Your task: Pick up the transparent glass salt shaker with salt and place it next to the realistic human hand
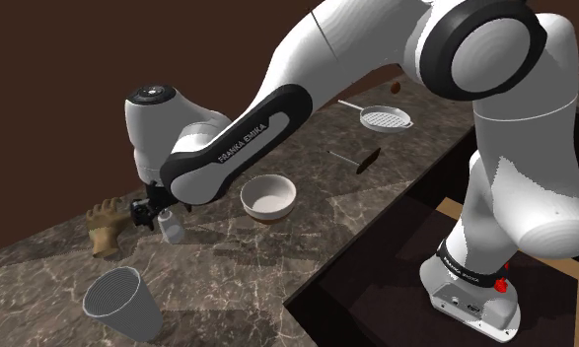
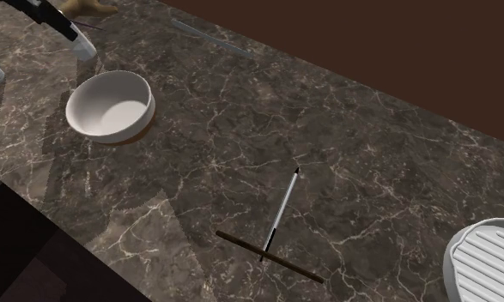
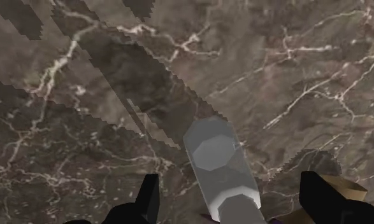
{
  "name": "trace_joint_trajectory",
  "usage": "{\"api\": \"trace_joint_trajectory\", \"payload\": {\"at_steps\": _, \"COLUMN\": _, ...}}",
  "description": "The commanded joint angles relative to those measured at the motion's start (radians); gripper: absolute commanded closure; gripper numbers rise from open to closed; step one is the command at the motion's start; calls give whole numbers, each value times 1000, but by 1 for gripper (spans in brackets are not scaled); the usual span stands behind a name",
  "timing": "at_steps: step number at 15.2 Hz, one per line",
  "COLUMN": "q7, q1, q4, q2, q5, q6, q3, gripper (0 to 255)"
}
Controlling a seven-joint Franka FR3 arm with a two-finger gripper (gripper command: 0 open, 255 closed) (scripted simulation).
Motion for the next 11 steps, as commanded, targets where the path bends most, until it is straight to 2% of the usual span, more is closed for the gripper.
{"api": "trace_joint_trajectory", "payload": {"at_steps": 1, "q7": -4, "q1": -2, "q4": -9, "q2": -38, "q5": 7, "q6": -28, "q3": 5, "gripper": 0}}
{"api": "trace_joint_trajectory", "payload": {"at_steps": 3, "q7": -10, "q1": -5, "q4": -17, "q2": -83, "q5": 17, "q6": -65, "q3": 11, "gripper": 0}}
{"api": "trace_joint_trajectory", "payload": {"at_steps": 11, "q7": -10, "q1": -5, "q4": -17, "q2": -83, "q5": 17, "q6": -65, "q3": 11, "gripper": 0}}
